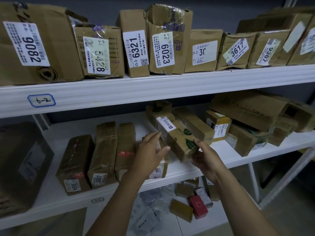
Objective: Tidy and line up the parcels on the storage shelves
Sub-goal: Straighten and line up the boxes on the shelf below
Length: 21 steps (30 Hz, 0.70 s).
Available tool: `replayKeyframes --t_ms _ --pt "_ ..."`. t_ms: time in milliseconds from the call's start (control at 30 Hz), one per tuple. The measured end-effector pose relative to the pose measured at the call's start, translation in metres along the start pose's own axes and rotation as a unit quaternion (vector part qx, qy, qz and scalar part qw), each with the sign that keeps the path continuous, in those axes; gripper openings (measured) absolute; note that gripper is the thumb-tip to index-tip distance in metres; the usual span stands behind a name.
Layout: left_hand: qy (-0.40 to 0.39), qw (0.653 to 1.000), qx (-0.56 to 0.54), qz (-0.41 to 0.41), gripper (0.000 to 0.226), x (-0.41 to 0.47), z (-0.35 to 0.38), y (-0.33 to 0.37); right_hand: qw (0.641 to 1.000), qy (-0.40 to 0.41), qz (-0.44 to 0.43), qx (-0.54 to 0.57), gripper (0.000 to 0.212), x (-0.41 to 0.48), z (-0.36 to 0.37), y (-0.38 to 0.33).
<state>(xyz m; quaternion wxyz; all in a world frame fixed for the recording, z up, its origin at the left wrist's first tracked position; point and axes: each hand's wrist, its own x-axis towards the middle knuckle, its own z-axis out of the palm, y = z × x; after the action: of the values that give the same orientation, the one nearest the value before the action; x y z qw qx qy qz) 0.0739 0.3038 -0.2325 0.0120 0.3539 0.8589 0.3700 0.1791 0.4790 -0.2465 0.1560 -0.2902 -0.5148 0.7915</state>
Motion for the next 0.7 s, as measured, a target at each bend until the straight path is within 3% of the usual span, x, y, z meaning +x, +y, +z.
replayKeyframes --t_ms 100,200,300,433,567,633,700 --pt "-0.045 0.995 -0.076 -0.043 0.065 0.006 0.008 0.018 0.997 -0.017 0.019 0.079 0.025 -0.002 -0.001 0.001" --pt "-0.062 0.973 -0.201 -0.094 0.050 0.010 0.016 0.034 0.990 -0.069 0.035 0.116 0.040 -0.005 -0.001 0.004" --pt "-0.065 0.951 -0.275 -0.126 0.091 0.015 0.025 0.035 0.989 -0.112 0.042 0.092 0.034 -0.010 -0.003 0.004" --pt "-0.068 0.949 -0.279 -0.128 0.088 0.011 0.029 0.034 0.995 -0.072 -0.034 -0.053 0.022 -0.011 -0.005 0.002" --pt "-0.063 0.958 -0.266 -0.092 0.070 0.007 0.040 0.031 0.981 -0.064 -0.109 -0.145 0.039 -0.011 -0.005 0.000" --pt "-0.075 0.964 -0.245 -0.077 0.058 0.005 0.043 0.032 0.977 -0.080 -0.105 -0.168 0.057 -0.008 -0.005 0.002" --pt "-0.066 0.974 -0.207 -0.056 0.053 0.002 0.042 0.032 0.982 -0.060 -0.092 -0.156 0.056 -0.002 -0.007 0.004"
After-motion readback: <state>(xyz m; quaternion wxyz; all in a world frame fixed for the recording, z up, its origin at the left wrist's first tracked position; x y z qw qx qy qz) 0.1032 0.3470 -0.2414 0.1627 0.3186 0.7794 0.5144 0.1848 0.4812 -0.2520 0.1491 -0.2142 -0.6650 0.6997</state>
